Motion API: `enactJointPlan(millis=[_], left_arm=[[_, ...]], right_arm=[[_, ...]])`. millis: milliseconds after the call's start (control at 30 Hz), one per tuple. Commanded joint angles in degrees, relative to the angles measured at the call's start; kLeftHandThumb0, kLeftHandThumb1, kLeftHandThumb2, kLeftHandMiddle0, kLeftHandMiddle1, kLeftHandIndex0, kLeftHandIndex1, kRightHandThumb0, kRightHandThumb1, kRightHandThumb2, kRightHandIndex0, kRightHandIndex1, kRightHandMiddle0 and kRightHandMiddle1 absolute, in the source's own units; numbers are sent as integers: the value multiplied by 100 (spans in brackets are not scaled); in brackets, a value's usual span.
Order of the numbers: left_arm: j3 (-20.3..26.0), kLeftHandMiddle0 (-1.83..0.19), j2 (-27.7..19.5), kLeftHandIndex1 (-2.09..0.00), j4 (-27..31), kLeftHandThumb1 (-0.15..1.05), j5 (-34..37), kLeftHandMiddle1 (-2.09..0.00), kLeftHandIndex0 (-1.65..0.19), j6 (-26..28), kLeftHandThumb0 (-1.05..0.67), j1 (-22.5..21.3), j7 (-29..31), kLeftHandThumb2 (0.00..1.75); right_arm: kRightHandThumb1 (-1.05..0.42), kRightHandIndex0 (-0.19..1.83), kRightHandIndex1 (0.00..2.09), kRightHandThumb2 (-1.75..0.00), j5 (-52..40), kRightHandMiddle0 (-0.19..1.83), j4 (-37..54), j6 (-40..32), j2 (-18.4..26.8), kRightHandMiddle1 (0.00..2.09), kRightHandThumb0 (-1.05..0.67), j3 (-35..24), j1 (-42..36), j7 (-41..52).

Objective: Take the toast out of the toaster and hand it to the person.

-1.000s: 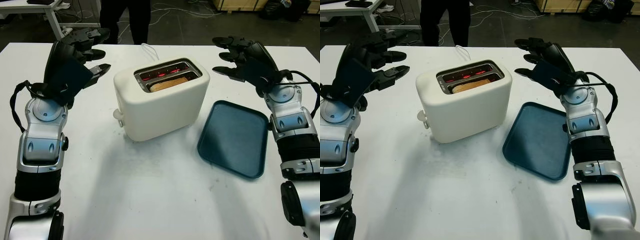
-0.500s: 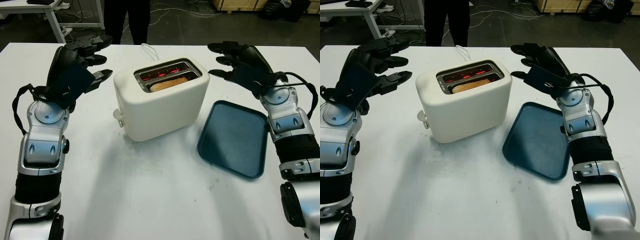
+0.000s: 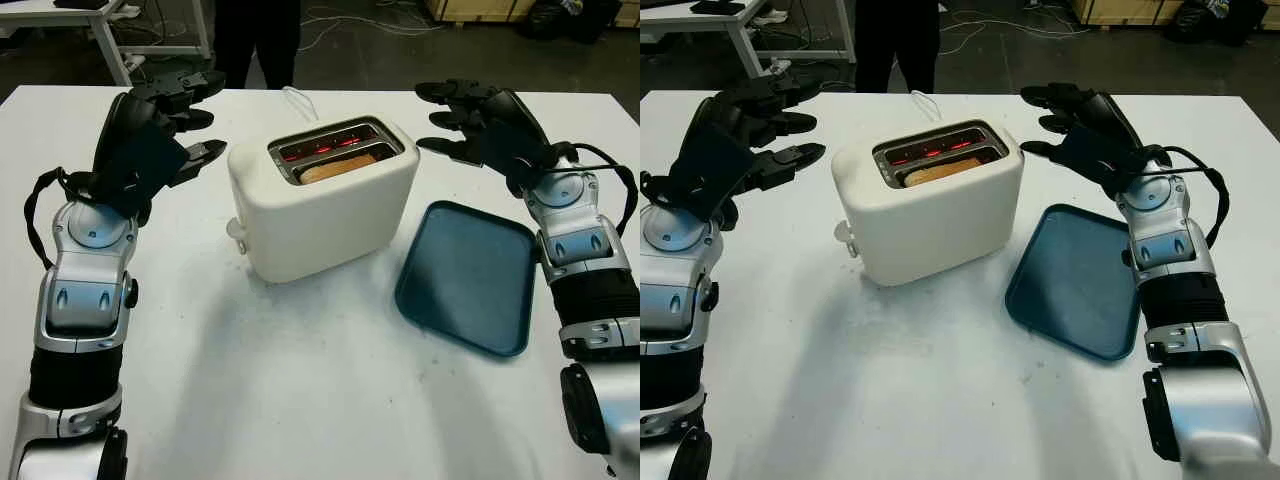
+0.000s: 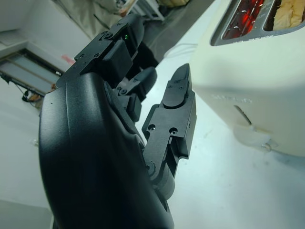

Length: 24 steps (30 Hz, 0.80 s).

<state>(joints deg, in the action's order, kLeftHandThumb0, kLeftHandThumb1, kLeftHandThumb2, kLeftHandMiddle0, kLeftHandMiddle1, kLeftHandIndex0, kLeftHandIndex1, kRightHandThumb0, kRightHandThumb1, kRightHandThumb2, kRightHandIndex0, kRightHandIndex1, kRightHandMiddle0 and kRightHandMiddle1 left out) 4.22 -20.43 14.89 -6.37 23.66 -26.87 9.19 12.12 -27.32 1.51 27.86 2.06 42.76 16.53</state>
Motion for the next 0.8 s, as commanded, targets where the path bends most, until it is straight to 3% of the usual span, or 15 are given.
enactJointPlan(millis=[0,767], left_arm=[[12,-35,-2,-4,15,92,21,-72,-62,-1,-33,16,13,6],[-5,-36,-27,-4,-74,92,-38,-76,-63,-68,-33,-57,-13,6]], right_arm=[[-90,56,0,0,-73,50,-15,-18,-9,0,-33,-34,-16,20],[-90,58,1,0,-59,51,-18,4,-40,0,-29,1,39,-6]])
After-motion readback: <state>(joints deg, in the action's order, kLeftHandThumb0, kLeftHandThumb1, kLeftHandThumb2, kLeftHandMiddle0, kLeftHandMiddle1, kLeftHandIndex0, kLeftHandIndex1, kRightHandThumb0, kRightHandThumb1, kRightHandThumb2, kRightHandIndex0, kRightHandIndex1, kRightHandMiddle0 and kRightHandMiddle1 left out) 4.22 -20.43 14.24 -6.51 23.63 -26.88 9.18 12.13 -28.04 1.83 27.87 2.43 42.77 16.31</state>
